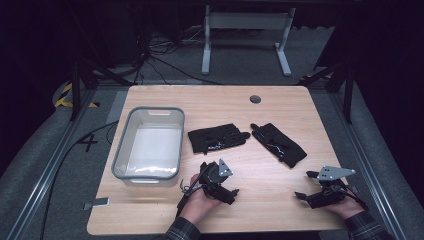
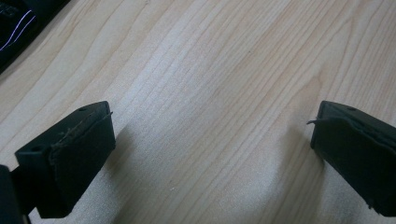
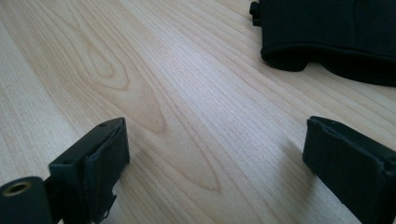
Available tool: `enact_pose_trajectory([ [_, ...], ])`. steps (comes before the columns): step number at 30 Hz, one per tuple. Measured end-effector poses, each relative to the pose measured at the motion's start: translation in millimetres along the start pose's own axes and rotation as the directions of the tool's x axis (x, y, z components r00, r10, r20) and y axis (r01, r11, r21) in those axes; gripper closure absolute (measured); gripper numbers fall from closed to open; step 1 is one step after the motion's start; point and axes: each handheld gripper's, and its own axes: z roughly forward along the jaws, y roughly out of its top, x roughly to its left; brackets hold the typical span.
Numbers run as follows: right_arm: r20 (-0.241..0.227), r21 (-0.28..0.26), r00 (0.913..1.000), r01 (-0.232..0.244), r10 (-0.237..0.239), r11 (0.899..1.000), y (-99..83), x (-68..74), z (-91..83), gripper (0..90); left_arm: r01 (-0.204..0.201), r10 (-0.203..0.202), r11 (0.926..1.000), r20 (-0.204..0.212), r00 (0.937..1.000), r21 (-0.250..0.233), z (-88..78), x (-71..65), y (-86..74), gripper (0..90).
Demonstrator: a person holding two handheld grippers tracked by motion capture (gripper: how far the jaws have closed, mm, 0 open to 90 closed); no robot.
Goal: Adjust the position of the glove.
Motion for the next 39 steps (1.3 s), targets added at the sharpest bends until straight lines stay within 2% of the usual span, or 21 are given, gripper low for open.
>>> enact_pose_trajectory([
  [5, -0.005, 0.001, 1.0, 0.003, -0.003, 1.0, 0.4, -0.9, 0.0, 9.0, 0.0, 0.0, 1.0, 0.001, 1.0, 0.0, 0.0, 0.0, 0.0, 0.1],
  [10, -0.005, 0.016, 1.0, -0.001, 0.001, 1.0, 3.4, -5.2, -3.3, 20.0, 0.0, 0.0, 1.0, 0.0, 1.0, 0.001, -0.2, 0.0, -0.1, 0.1],
  [12, 0.004, 0.006, 1.0, -0.004, 0.004, 1.0, 5.6, -7.2, -5.9, 25.9, 0.001, -0.001, 1.0, -0.001, 1.0, -0.002, -0.1, -0.2, -0.3, 0.1],
  [15, 0.013, -0.017, 0.9999, -0.003, 0.003, 1.0, 11.9, -10.9, -9.4, 37.0, 0.0, 0.0, 1.0, -0.001, 1.0, 0.001, -0.4, -0.1, -0.4, 0.1],
  [20, -0.008, -0.033, 0.9996, -0.029, 0.028, 0.999, 26.2, -20.9, -8.7, 62.2, -0.001, 0.001, 1.0, -0.002, 1.0, -0.002, -0.4, -0.1, -0.5, 0.1],
  [27, -0.04, -0.029, 0.9988, -0.028, 0.026, 0.999, 36.1, -29.2, -3.2, 88.6, -0.001, 0.001, 1.0, -0.002, 1.0, -0.002, -0.5, -0.2, -0.6, 0.1],
  [32, -0.044, -0.031, 0.9988, -0.024, 0.023, 0.999, 43.3, -35.7, 1.3, 90.0, -0.002, 0.002, 1.0, -0.002, 1.0, -0.002, -0.5, -0.2, -0.6, 0.1],
  [39, -0.024, -0.054, 0.9995, -0.022, 0.02, 0.998, 55.7, -49.2, 10.7, 90.0, 0.001, -0.001, 1.0, -0.003, 1.0, -0.003, -0.5, -0.4, -0.7, 0.2],
])
